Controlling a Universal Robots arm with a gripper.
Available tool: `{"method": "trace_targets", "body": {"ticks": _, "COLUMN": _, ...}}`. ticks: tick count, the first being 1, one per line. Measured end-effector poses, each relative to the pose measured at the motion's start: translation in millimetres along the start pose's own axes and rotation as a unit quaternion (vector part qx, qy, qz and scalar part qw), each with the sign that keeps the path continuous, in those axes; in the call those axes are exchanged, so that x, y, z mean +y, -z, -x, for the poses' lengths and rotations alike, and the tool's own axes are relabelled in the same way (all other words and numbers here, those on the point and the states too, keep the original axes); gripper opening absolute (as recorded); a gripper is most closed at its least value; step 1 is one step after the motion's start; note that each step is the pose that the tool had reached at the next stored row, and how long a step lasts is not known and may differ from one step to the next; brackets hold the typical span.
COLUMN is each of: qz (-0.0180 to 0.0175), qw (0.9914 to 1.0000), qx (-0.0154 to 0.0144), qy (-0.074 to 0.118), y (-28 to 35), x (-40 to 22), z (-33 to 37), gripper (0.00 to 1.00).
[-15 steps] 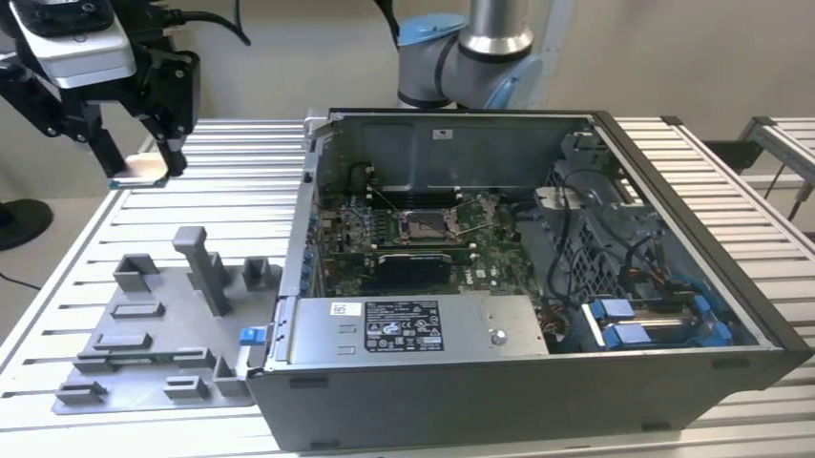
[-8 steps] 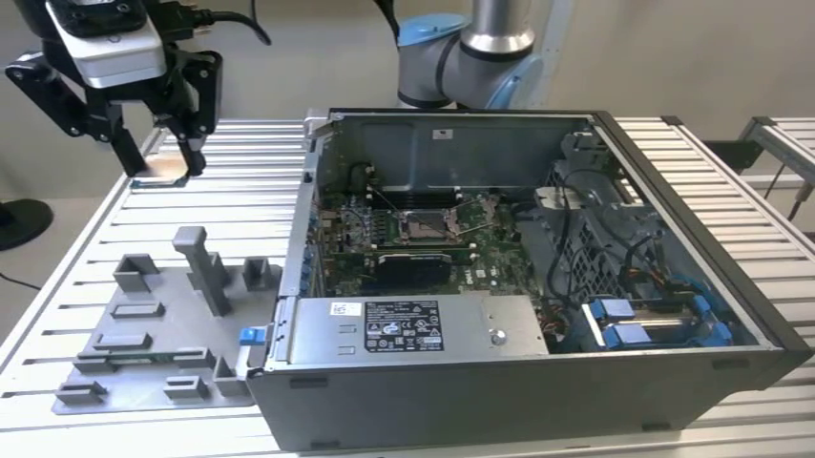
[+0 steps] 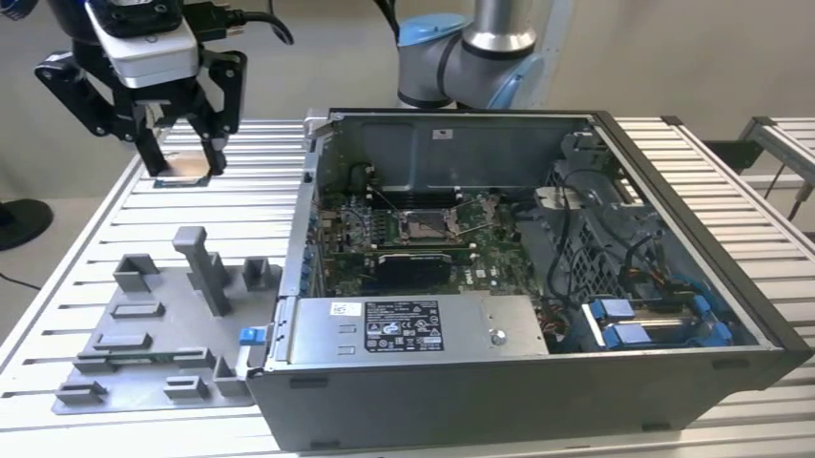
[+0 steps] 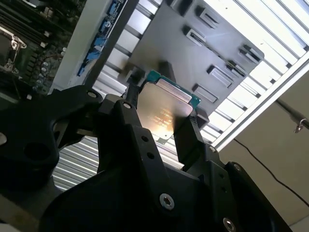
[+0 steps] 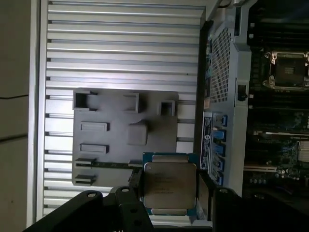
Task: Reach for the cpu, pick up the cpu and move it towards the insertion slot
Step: 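Pick up the cpu and move it towards the insertion slot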
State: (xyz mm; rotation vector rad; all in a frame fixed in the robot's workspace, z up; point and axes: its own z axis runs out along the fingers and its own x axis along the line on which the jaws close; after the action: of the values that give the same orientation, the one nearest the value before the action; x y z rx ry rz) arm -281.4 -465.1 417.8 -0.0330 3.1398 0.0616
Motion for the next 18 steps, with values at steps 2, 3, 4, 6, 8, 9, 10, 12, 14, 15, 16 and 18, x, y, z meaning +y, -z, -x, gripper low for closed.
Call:
{"method": "trace_targets", "body": {"ticks": 2, "qz": 0.0, "qw": 1.0, "qx": 0.0, "qy": 0.0, "y": 0.0, "x": -0.1, "z": 4.2, "gripper": 0.0}}
{"method": "trace_targets", "body": {"ticks": 3, "qz": 0.0, "qw": 1.0, "qx": 0.0, "qy": 0.0, "y": 0.0, "x": -0.1, "z": 6.4, "gripper": 0.0}}
{"method": "trace_targets", "body": {"ticks": 4, "qz": 0.0, "qw": 1.0, "qx": 0.0, "qy": 0.0, "y": 0.0, "x": -0.2, "z": 8.6, "gripper": 0.0}}
{"method": "trace_targets", "body": {"ticks": 6, "qz": 0.0, "qw": 1.0, "qx": 0.0, "qy": 0.0, "y": 0.0, "x": -0.2, "z": 12.7, "gripper": 0.0}}
{"method": "trace_targets", "body": {"ticks": 8, "qz": 0.0, "qw": 1.0, "qx": 0.0, "qy": 0.0, "y": 0.0, "x": -0.3, "z": 16.8, "gripper": 0.0}}
{"method": "trace_targets", "body": {"ticks": 9, "qz": 0.0, "qw": 1.0, "qx": 0.0, "qy": 0.0, "y": 0.0, "x": -0.3, "z": 18.9, "gripper": 0.0}}
{"method": "trace_targets", "body": {"ticks": 10, "qz": 0.0, "qw": 1.0, "qx": 0.0, "qy": 0.0, "y": 0.0, "x": -0.3, "z": 21.0, "gripper": 0.0}}
{"method": "trace_targets", "body": {"ticks": 12, "qz": 0.0, "qw": 1.0, "qx": 0.0, "qy": 0.0, "y": 0.0, "x": -0.4, "z": 25.3, "gripper": 0.0}}
{"method": "trace_targets", "body": {"ticks": 14, "qz": 0.0, "qw": 1.0, "qx": 0.0, "qy": 0.0, "y": -0.1, "x": -0.5, "z": 29.4, "gripper": 0.0}}
{"method": "trace_targets", "body": {"ticks": 15, "qz": 0.0, "qw": 1.0, "qx": 0.0, "qy": 0.0, "y": 0.0, "x": -0.5, "z": 31.6, "gripper": 0.0}}
{"method": "trace_targets", "body": {"ticks": 16, "qz": 0.0, "qw": 1.0, "qx": 0.0, "qy": 0.0, "y": -0.1, "x": -0.6, "z": 33.8, "gripper": 0.0}}
{"method": "trace_targets", "body": {"ticks": 18, "qz": 0.0, "qw": 1.0, "qx": 0.0, "qy": 0.0, "y": -0.1, "x": -0.6, "z": 37.9, "gripper": 0.0}}
